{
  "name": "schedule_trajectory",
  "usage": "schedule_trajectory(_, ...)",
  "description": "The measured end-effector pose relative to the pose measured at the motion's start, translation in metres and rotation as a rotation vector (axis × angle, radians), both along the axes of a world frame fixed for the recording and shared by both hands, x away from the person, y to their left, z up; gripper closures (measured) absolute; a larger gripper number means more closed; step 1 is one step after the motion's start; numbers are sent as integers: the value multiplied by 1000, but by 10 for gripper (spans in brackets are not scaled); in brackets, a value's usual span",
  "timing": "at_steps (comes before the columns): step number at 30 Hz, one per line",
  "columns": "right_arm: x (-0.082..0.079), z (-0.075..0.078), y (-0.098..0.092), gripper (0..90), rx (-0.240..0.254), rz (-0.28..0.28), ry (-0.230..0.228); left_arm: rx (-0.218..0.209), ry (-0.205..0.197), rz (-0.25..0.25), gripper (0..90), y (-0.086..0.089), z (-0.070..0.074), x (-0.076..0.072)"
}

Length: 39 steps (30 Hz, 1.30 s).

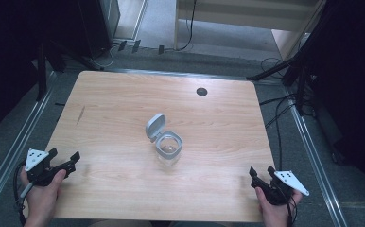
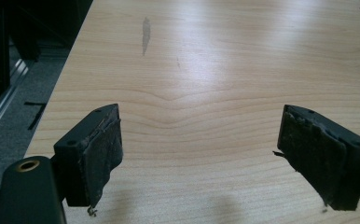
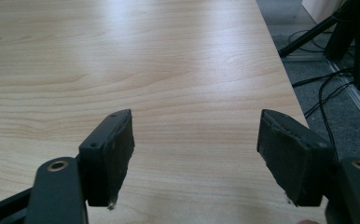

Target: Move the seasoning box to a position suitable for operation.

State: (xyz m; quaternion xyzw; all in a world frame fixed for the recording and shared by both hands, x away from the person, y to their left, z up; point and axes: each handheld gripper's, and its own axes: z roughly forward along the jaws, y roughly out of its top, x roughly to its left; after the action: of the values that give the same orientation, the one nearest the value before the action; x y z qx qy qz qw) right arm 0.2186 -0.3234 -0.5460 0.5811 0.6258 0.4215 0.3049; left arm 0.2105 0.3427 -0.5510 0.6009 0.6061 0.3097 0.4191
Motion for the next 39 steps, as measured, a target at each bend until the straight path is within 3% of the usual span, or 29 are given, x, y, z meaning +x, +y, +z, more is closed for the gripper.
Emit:
schedule_trajectory(3,0,0,-1,323,3,-17,-8,2,3,5,183,0,0,0)
schedule_trajectory(5,-1,0,-1,375,10,-35,-8,11,7,49,255,-1,0,0)
schedule_trajectory(7,-2,0,-1,477,17,-41,-15,15,12,59,401,-1,1,0)
schedule_trajectory(9,-4,1,-1,597,35,-37,-27,2,18,41,535,-1,2,1)
schedule_trajectory(13,-3,8,2,770,70,-17,-32,-58,21,-12,683,-4,10,5)
schedule_trajectory(15,-1,13,6,839,74,6,-39,-62,26,-36,764,-10,15,8)
schedule_trajectory(18,6,22,18,900,86,73,-43,-53,49,-114,859,-25,23,14)
schedule_trajectory(21,12,28,37,900,56,150,-65,-23,55,-167,900,-45,28,19)
schedule_trajectory(25,24,37,65,900,70,244,-81,-35,69,-235,900,-69,34,27)
schedule_trajectory(26,28,40,76,900,52,266,-78,-39,66,-249,900,-75,36,29)
schedule_trajectory(34,56,47,124,900,62,321,-95,-25,71,-377,900,-131,44,40)
schedule_trajectory(39,66,46,152,900,62,387,-99,-29,65,-442,900,-164,46,40)
